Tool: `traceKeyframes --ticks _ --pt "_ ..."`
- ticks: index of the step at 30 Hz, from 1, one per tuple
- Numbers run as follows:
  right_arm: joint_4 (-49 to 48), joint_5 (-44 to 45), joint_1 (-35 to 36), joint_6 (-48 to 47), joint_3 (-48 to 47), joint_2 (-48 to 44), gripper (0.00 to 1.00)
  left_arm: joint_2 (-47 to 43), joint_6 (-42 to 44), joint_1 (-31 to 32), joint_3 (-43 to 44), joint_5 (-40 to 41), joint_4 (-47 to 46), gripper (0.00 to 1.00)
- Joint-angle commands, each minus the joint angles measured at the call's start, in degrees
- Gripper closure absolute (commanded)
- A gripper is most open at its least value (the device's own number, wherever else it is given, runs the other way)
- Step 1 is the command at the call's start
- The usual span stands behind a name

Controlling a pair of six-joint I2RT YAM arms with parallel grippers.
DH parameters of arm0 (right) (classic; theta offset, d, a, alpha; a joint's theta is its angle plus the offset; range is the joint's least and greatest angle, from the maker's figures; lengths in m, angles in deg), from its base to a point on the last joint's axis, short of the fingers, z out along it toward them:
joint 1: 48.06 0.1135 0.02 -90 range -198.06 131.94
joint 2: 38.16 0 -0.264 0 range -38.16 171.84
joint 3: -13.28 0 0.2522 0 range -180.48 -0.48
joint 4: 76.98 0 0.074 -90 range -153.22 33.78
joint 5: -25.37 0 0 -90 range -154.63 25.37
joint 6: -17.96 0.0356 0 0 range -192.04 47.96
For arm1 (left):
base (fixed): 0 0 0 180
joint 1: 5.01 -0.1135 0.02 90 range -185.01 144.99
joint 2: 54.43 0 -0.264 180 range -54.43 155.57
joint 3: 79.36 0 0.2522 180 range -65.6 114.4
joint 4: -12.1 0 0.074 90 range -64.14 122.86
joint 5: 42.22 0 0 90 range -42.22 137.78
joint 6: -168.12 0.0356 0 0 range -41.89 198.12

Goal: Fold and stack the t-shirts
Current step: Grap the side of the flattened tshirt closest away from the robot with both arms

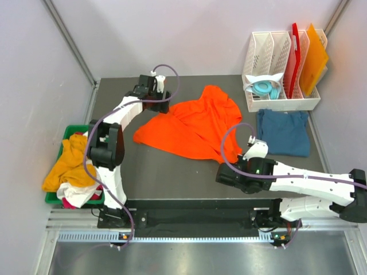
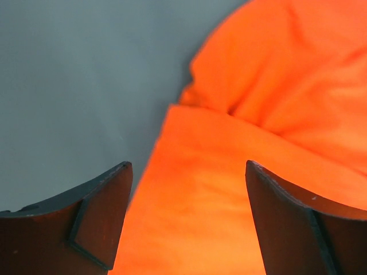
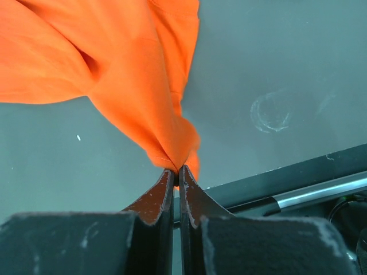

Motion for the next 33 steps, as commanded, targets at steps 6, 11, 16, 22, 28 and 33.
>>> traceKeyframes --ticks 6,11,16,22,28,33 --pt "5.4 0.9 1.2 1.0 -0.2 -3.4 1.0 10.2 0.5 -0.3 9.9 3.8 2.3 0.41" --pt "4.9 1.5 1.2 0.3 0.0 -3.2 1.0 11.1 1.2 -0.1 8.9 4.7 2.2 0.51" --pt "3.0 1.9 1.1 -1.3 -0.3 -2.2 1.0 12.1 2.4 0.0 8.5 4.9 2.5 0.47" --pt "2.6 1.6 1.1 -1.5 -0.4 -1.8 1.0 13.3 3.0 0.3 8.1 4.5 3.0 0.5" --pt "2.0 1.5 1.2 -0.8 0.7 -2.9 1.0 14.1 3.6 0.6 7.7 2.8 4.8 0.41" --pt "1.3 1.0 1.2 -0.7 1.2 -2.9 1.0 15.2 4.5 0.8 6.9 1.7 7.1 0.55"
